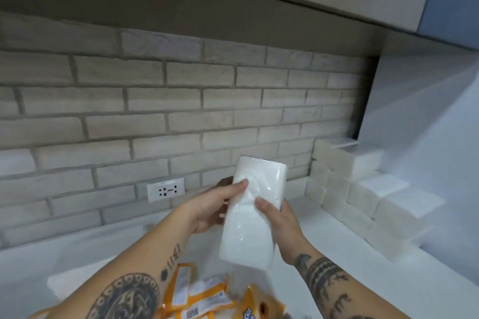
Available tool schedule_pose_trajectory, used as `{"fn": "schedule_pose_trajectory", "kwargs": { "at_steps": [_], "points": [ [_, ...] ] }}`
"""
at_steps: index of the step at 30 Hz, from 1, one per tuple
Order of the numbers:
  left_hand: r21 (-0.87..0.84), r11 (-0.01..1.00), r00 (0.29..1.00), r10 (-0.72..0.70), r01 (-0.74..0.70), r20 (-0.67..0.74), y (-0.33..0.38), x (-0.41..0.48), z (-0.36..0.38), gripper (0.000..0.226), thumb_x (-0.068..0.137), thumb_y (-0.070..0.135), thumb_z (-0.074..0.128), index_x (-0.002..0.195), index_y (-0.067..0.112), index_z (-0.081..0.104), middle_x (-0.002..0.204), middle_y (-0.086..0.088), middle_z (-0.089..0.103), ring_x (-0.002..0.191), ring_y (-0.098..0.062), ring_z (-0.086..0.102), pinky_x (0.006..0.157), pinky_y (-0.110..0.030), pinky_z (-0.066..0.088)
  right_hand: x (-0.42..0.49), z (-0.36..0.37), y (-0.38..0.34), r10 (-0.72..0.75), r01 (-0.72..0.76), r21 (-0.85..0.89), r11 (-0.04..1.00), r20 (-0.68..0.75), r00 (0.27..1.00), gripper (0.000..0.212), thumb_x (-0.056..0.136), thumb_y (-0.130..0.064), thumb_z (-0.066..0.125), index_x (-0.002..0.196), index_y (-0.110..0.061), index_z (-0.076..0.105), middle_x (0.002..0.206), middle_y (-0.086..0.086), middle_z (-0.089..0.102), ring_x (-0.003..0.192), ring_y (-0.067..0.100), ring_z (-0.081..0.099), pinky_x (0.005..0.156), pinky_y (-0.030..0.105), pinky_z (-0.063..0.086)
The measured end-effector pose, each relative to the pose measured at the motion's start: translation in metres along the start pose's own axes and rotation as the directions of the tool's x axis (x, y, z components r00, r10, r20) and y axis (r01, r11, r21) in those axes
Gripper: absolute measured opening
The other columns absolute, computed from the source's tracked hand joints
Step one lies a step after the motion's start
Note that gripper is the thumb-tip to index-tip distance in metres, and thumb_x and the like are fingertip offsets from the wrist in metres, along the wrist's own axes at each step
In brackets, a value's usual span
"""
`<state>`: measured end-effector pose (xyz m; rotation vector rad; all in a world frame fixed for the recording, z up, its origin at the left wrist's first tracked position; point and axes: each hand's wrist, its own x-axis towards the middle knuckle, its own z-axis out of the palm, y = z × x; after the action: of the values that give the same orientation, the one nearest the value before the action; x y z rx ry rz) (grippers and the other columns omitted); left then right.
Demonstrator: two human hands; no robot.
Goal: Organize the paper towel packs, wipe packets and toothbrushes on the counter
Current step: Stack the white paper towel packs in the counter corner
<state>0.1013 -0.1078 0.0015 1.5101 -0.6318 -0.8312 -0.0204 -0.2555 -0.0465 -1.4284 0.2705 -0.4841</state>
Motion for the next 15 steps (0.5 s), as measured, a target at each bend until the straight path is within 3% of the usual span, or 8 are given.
{"fn": "schedule_pose_trajectory", "kwargs": {
  "at_steps": [2,4,6,11,15],
  "points": [
    [-0.030,0.999,0.996,0.043,-0.041,0.080,-0.010,0.020,0.028,0.084,0.069,0.057,0.087,0.139,0.028,0.052,0.124,-0.009,0.073,0.113,-0.033,0.071,0.103,-0.054,0.052,-0.001,-0.018,-0.007,0.005,-0.002,0.034,0.999,-0.065,0.998,0.064,0.076,-0.046,0.081,0.126,-0.011,0.062,0.112,0.015,0.077,0.101,0.035,0.075,0.091,0.054,0.060],
    [-0.083,0.993,0.990,0.092,-0.083,0.107,-0.012,0.036,0.054,0.075,0.076,0.050,0.084,0.139,0.027,0.050,0.123,-0.012,0.073,0.110,-0.036,0.071,0.099,-0.058,0.054,-0.001,-0.041,-0.010,0.005,-0.001,0.035,0.999,-0.108,0.994,0.065,0.077,-0.048,0.081,0.128,-0.013,0.062,0.114,0.013,0.076,0.103,0.033,0.075,0.093,0.055,0.059],
    [-0.125,0.984,0.983,0.139,-0.124,0.118,-0.009,0.052,0.081,0.064,0.081,0.043,0.080,0.136,0.026,0.053,0.120,-0.014,0.074,0.108,-0.038,0.072,0.096,-0.060,0.055,-0.001,-0.066,-0.013,0.001,0.002,0.028,1.000,-0.142,0.990,0.068,0.077,-0.051,0.081,0.131,-0.015,0.061,0.117,0.010,0.076,0.106,0.031,0.074,0.095,0.054,0.058],
    [-0.145,0.975,0.970,0.192,-0.170,0.148,0.005,0.102,0.135,0.059,0.086,0.037,0.079,0.138,0.022,0.055,0.124,-0.016,0.071,0.109,-0.040,0.071,0.095,-0.063,0.055,0.010,-0.128,-0.022,-0.020,0.026,0.022,0.999,-0.222,0.975,0.085,0.071,-0.070,0.078,0.137,-0.024,0.053,0.126,0.006,0.072,0.112,0.027,0.072,0.099,0.055,0.056],
    [-0.140,0.975,0.971,0.191,-0.171,0.142,0.027,0.140,0.180,0.060,0.083,0.044,0.080,0.135,0.022,0.058,0.122,-0.013,0.073,0.109,-0.037,0.072,0.097,-0.062,0.054,0.024,-0.180,-0.043,-0.117,0.116,-0.018,0.993,-0.200,0.973,0.064,0.086,-0.050,0.073,0.141,-0.028,0.050,0.131,0.003,0.070,0.117,0.026,0.069,0.101,0.054,0.055]
  ]
}}
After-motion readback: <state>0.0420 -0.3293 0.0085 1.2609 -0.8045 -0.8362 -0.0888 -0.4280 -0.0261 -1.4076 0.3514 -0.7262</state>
